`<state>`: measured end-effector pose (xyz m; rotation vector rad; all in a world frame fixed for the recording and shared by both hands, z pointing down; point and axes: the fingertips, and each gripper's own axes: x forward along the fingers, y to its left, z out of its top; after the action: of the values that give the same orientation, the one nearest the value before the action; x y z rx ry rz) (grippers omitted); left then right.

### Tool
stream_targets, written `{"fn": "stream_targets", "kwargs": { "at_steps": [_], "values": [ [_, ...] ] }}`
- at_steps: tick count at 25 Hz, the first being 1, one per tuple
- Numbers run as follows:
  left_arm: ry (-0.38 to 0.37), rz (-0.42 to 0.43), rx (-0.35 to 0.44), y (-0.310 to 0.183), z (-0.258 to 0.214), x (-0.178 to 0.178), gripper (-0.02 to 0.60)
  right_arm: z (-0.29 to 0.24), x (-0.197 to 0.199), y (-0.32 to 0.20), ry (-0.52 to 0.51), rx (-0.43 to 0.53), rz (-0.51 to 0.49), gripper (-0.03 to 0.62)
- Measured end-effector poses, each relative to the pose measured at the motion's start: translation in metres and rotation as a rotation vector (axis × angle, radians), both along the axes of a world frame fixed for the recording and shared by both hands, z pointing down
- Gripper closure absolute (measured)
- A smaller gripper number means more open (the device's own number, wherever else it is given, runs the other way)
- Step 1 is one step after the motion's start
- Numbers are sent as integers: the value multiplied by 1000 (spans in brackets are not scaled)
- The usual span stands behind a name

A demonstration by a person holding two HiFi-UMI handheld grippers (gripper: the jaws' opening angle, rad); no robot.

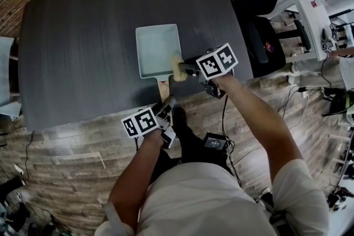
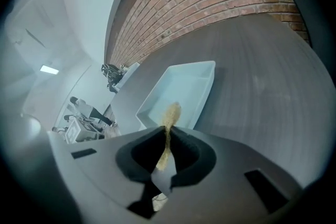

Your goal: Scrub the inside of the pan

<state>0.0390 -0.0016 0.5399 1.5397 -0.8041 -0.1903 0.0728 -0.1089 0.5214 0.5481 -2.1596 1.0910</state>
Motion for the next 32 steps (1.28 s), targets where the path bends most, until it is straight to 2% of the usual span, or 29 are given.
{"fn": "stream_targets", "kwargs": {
  "at_steps": [6, 11, 13, 17, 20, 32],
  "values": [
    [-1, 1, -3, 2, 1, 0, 499, -1, 26, -4, 70, 29, -11, 557],
    [3, 3, -4, 6, 1, -1, 499, -9, 48, -20, 213, 136, -71, 559],
    [6, 2, -7, 7, 0, -1, 500, -16, 47, -31, 236, 168, -88, 559],
    [10, 3, -11, 9, 0, 1, 500, -34, 27, -56, 235, 232, -112, 559],
    [13, 6, -12, 11, 0, 1, 500, -43, 3, -76, 214, 244, -104, 559],
    [31, 21, -22, 14, -1, 3, 500, -36, -109, -130, 89, 145, -28, 559]
  ]
}}
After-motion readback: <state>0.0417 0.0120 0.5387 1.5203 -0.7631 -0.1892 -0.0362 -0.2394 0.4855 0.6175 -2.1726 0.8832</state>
